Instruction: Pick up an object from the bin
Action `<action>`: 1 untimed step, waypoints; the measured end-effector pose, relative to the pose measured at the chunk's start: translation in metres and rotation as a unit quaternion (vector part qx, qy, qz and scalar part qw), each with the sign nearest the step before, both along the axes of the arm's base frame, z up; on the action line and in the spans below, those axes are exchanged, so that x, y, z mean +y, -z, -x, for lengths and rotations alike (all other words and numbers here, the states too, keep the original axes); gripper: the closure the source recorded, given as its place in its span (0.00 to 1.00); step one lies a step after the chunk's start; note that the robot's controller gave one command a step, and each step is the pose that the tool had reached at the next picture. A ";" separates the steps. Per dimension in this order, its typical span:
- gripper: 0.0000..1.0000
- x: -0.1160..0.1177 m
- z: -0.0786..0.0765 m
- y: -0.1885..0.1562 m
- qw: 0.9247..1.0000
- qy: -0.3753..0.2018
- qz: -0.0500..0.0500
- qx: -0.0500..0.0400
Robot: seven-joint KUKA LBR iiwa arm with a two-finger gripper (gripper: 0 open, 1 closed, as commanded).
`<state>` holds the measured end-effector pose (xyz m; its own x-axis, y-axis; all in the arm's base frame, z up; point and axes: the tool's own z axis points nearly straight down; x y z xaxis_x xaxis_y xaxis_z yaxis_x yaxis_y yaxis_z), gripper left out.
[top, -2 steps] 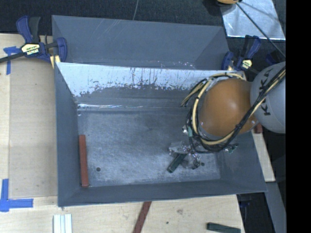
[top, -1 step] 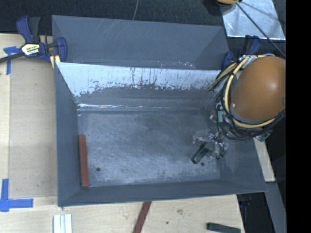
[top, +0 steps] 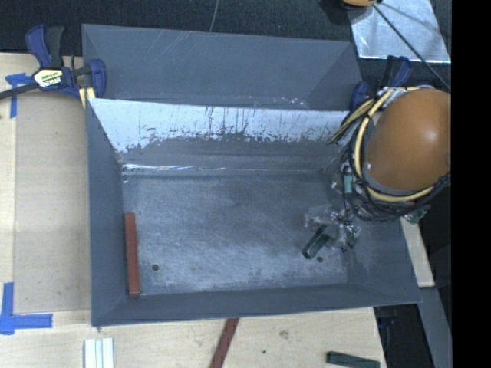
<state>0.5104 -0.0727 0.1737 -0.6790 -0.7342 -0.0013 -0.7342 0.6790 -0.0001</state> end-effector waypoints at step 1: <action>1.00 0.000 0.000 0.000 1.000 0.000 0.000 0.000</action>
Offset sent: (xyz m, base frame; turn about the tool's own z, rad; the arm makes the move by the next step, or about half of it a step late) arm 0.0000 0.0000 0.0000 0.0000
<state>0.5103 -0.0727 0.1737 -0.6794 -0.7338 -0.0007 -0.7338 0.6794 0.0007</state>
